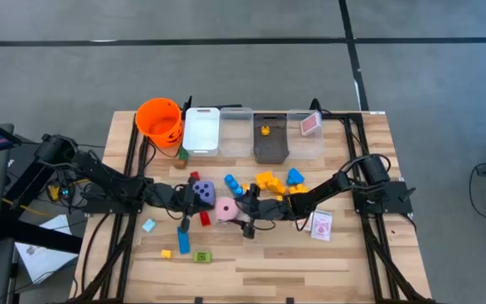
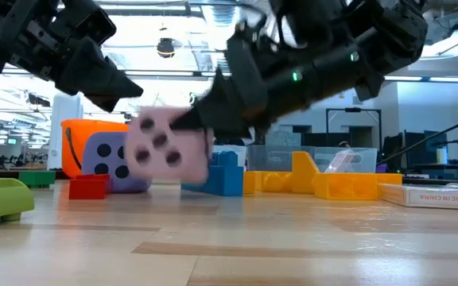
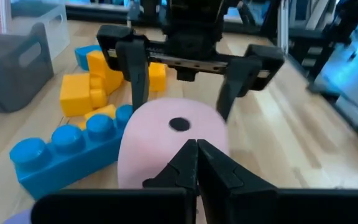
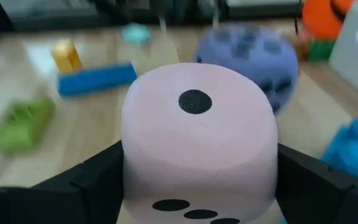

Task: Pick & Place Toys
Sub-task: Put the pink die into the left transparent bin

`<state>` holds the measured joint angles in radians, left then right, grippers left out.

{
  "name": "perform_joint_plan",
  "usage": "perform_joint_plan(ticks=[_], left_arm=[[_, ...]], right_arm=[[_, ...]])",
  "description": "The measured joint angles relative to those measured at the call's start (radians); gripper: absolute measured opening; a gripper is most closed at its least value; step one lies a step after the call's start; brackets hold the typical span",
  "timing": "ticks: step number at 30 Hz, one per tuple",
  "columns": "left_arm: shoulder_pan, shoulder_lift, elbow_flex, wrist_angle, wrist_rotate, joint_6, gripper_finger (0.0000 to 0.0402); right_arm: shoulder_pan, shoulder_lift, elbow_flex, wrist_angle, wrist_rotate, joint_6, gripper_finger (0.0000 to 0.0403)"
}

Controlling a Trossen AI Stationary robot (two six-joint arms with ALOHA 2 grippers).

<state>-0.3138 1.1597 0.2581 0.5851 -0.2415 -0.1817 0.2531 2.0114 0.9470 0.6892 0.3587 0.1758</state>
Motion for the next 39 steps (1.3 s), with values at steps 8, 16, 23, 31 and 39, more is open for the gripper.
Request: perform_joint_plan(ticks=[8,16,23,31,39], left_arm=[[0.002,-0.04,0.001,0.152,-0.006,0.05,0.0],[0.0,-0.317,0.002,0.153,-0.233,0.241,0.0],[0.0,-0.5,0.002,0.058,-0.331,0.295,0.0],[0.0,-0.525,0.002,-0.097,-0.329,0.255,0.0],[0.0,-0.523,0.002,-0.091,-0.329,0.252,0.0]], right_arm=[[0.016,-0.099,0.004,0.017,0.047,-0.08,0.0337],[-0.011,-0.244,0.004,-0.029,0.302,-0.213,0.0333],[-0.179,-0.298,0.004,-0.028,0.376,-0.297,0.0336],[-0.487,-0.288,0.005,-0.007,0.091,-0.172,0.0342],[-0.594,-0.288,0.005,0.029,-0.045,0.084,0.0366]])
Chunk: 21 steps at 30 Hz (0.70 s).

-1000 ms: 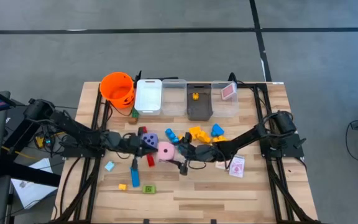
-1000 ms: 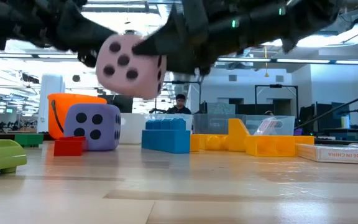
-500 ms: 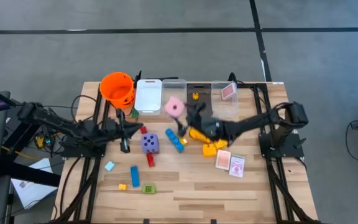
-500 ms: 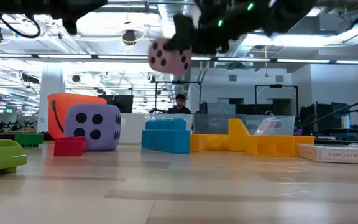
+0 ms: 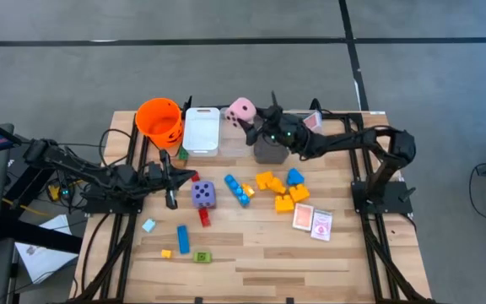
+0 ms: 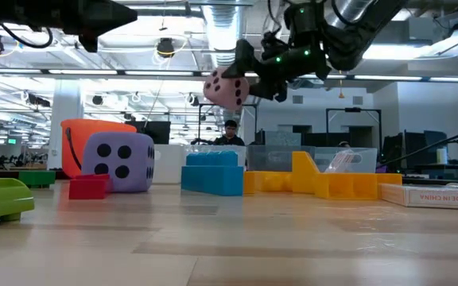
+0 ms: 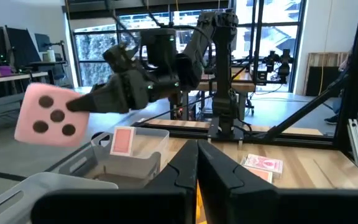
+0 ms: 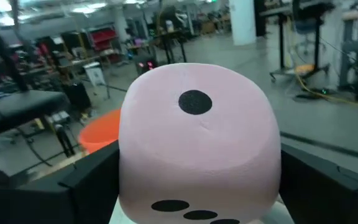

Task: Pick & Place Toys
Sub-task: Put the pink die into the left transparent bin, then put the purple die into the left transparent bin

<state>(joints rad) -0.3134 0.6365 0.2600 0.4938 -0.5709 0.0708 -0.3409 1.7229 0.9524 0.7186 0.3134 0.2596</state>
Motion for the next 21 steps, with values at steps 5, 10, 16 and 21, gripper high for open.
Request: perform_joint_plan(ticks=[5,10,16,21], left_arm=[[0.0,0.0,0.0,0.0,-0.001,0.0,0.0],[0.0,0.0,0.0,0.0,-0.001,-0.001,0.0],[0.0,0.0,0.0,0.0,-0.001,-0.001,0.0],[0.0,0.0,0.0,0.0,-0.001,-0.001,0.0]], right_arm=[[-0.011,0.0,0.0,-0.045,0.0,-0.077,0.0383],[0.004,0.0,0.0,-0.048,-0.002,-0.148,0.0397],[0.015,0.0,0.0,-0.065,0.0,-0.167,0.0398],[0.072,0.0,0.0,-0.111,-0.06,-0.105,0.0397]])
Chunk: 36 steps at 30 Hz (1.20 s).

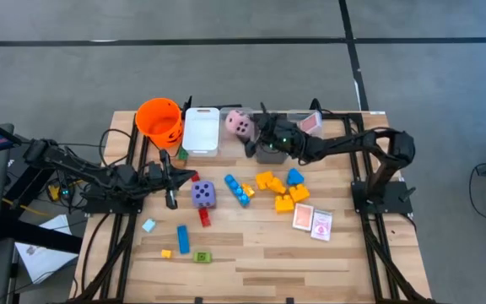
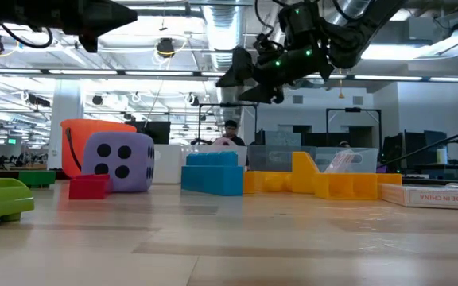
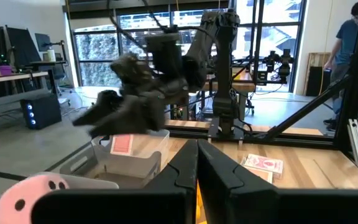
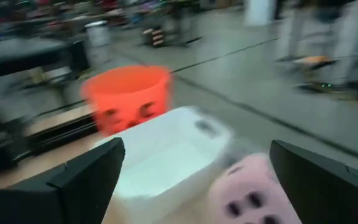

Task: Pick & Place Toys
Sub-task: Put the purple die into the left transparent bin

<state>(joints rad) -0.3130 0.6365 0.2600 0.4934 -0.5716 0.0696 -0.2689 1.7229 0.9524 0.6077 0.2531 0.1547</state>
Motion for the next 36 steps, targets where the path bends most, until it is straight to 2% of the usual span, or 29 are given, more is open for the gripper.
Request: perform_joint_plan(ticks=[3,8,12,18,26,28,31,36], left_arm=[[0.0,0.0,0.0,-0.018,0.0,0.0,0.0],[0.0,0.004,0.0,-0.176,0.021,-0.015,0.0],[0.001,0.025,-0.002,-0.317,-0.005,-0.114,0.0],[0.04,0.099,-0.001,-0.489,-0.053,-0.287,0.0],[0.171,0.245,-0.001,-0.632,-0.052,-0.424,0.0],[0.207,0.282,-0.001,-0.618,-0.02,-0.427,0.0],[0.253,0.341,-0.001,-0.6,0.087,-0.455,0.0],[0.275,0.45,-0.001,-0.53,0.226,-0.46,0.0]], right_arm=[[0.079,0.0,0.0,-0.031,-0.091,-0.01,0.0397],[0.251,0.0,0.0,-0.115,-0.098,-0.009,0.0397],[0.385,0.0,0.0,-0.175,-0.095,0.007,0.0397],[0.525,0.0,0.0,-0.194,0.043,0.045,0.0396],[0.598,0.0,0.0,-0.286,0.21,0.138,0.0396],[0.604,0.0,0.0,-0.321,0.234,0.167,0.0396],[0.603,0.0,-0.018,-0.322,0.251,0.198,0.0396],[0.601,0.0,-0.046,-0.325,0.275,0.212,0.0396]])
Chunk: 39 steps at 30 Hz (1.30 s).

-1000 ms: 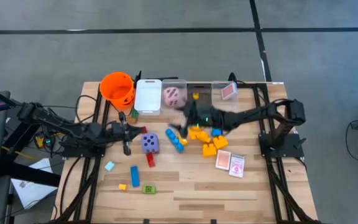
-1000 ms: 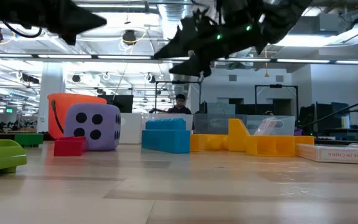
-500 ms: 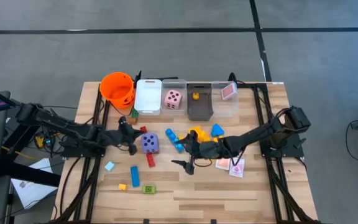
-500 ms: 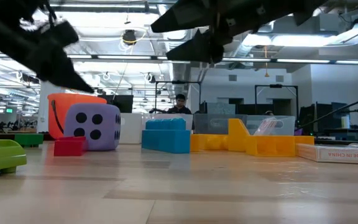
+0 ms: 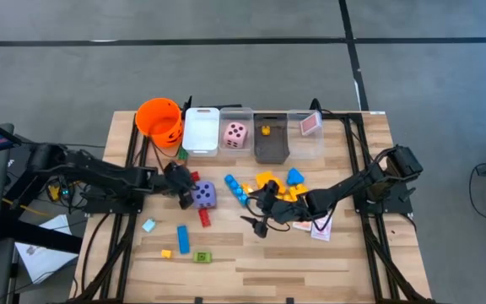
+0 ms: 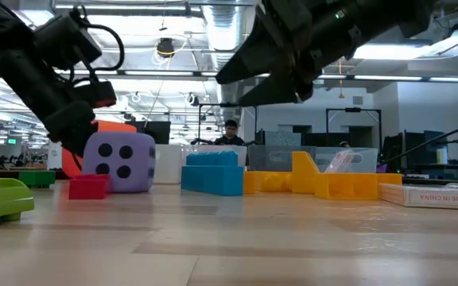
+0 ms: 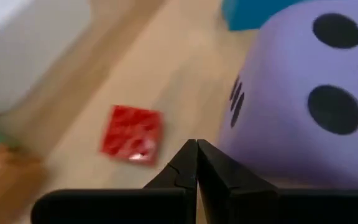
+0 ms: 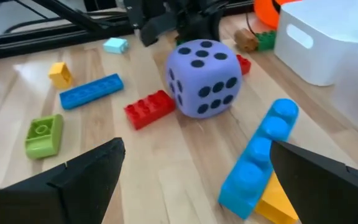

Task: Pick & Place Toys
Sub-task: Put the purple die into the left transparent bin

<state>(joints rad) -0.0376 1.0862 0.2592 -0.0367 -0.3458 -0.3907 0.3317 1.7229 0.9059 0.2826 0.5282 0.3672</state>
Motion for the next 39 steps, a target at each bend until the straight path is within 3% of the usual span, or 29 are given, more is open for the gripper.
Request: perform_joint_plan(ticks=[14,25,33,39], left_arm=[[-0.066,0.263,0.0,0.51,0.2,0.125,0.0],[-0.076,0.329,0.0,0.619,0.192,0.131,0.0],[-0.075,0.328,0.0,0.718,0.249,0.283,0.0],[-0.032,0.328,0.0,0.719,0.189,0.395,0.0]], right_arm=[[0.002,0.0,-0.014,-0.017,-0.035,-0.067,0.0396],[-0.02,0.0,-0.17,0.26,-0.063,-0.115,0.0396],[-0.063,0.0,-0.219,0.296,-0.088,-0.132,0.0396],[-0.056,0.0,-0.22,0.33,-0.115,-0.132,0.0396]])
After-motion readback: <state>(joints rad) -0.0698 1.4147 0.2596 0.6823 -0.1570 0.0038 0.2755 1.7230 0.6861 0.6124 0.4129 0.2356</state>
